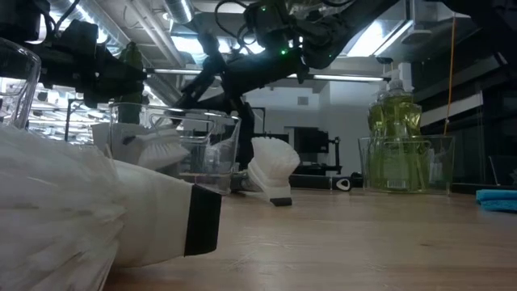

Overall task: Pick & Place Kitchen Sink Supplies
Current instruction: Put the black dish brush into the top left transparent bin

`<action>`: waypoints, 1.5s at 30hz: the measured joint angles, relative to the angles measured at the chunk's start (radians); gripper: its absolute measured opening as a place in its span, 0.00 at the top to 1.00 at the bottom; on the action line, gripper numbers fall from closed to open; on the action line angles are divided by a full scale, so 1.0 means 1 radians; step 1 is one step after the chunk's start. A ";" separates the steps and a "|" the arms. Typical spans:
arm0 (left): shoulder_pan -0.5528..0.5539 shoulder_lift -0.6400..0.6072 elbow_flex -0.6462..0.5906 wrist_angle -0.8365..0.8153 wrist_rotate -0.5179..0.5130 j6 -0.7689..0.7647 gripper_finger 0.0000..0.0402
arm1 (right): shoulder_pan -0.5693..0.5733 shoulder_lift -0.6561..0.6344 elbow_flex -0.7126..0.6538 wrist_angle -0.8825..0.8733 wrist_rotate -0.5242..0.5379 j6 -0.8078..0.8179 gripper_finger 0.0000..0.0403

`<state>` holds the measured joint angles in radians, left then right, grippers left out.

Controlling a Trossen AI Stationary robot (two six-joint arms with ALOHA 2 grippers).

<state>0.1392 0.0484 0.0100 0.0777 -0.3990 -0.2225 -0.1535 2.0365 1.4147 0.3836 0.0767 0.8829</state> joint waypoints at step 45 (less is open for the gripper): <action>0.000 0.000 0.000 0.000 0.000 0.000 0.53 | -0.108 -0.001 0.326 -0.263 -0.206 -0.912 0.17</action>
<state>0.1390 0.0484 0.0097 0.0778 -0.3990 -0.2224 -0.2616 2.0355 1.7409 0.1206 -0.1290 -0.0293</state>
